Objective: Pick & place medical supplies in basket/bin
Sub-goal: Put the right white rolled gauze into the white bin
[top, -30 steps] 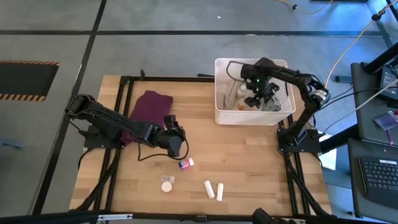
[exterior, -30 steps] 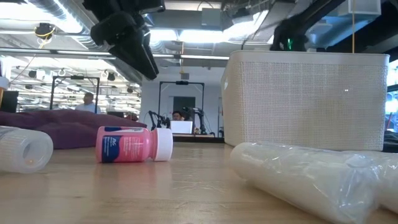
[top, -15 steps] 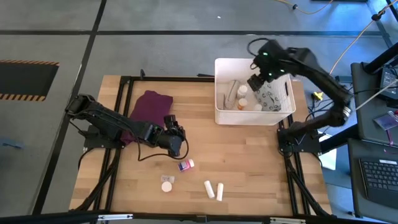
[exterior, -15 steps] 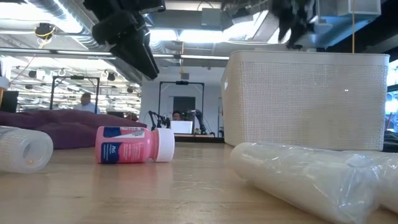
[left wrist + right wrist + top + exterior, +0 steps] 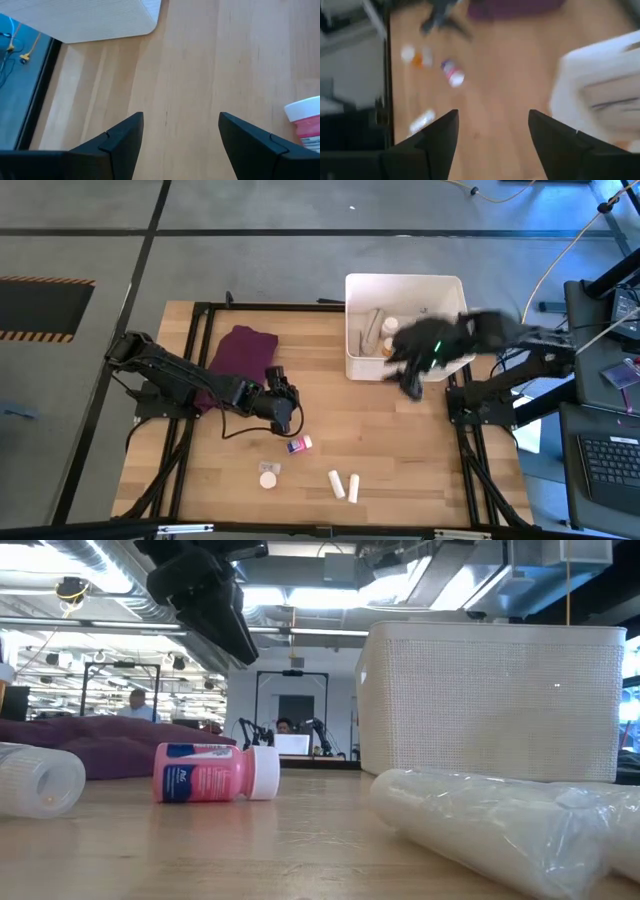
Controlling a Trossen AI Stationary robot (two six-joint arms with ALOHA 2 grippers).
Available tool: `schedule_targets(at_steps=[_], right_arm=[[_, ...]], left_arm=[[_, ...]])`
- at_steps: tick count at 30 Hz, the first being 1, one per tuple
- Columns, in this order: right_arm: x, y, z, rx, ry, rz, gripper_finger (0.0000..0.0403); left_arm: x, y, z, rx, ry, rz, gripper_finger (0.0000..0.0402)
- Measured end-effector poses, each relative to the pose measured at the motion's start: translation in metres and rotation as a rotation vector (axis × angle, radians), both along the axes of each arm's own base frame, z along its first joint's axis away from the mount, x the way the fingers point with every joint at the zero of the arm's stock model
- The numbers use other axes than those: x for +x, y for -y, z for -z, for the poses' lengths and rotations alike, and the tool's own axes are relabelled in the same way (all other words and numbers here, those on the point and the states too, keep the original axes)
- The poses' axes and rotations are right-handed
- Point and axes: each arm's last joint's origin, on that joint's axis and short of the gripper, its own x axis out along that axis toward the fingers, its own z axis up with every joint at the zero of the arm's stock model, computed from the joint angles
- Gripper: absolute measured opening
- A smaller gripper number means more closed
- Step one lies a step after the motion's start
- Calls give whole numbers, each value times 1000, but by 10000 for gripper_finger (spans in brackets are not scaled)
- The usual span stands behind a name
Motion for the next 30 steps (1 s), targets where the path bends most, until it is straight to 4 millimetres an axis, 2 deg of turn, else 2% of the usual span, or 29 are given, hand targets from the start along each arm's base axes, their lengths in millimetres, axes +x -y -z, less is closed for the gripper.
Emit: schedule_targets(at_steps=[5, 9, 15, 17, 23, 26, 30], right_arm=[[28, -59, 57, -7, -59, -160, 241], [41, -108, 117, -51, -76, -345, 241], [59, -156, 198, -86, 27, -519, 241], [66, -166, 218, -88, 52, -567, 241], [74, -177, 265, -154, -67, -679, 241], [75, -178, 278, -198, -101, -761, 241], [73, -179, 285, -270, -116, -854, 241]], left_arm=[[0, 1, 1, -12, -16, 25, 251], [0, 1, 1, 5, -31, 55, 251], [0, 1, 1, 10, -35, 64, 251], [0, 1, 1, 12, -34, 63, 251], [0, 1, 0, 11, -30, 61, 251], [0, 1, 0, 5, -26, 54, 251], [0, 1, 0, -25, -6, 16, 251]])
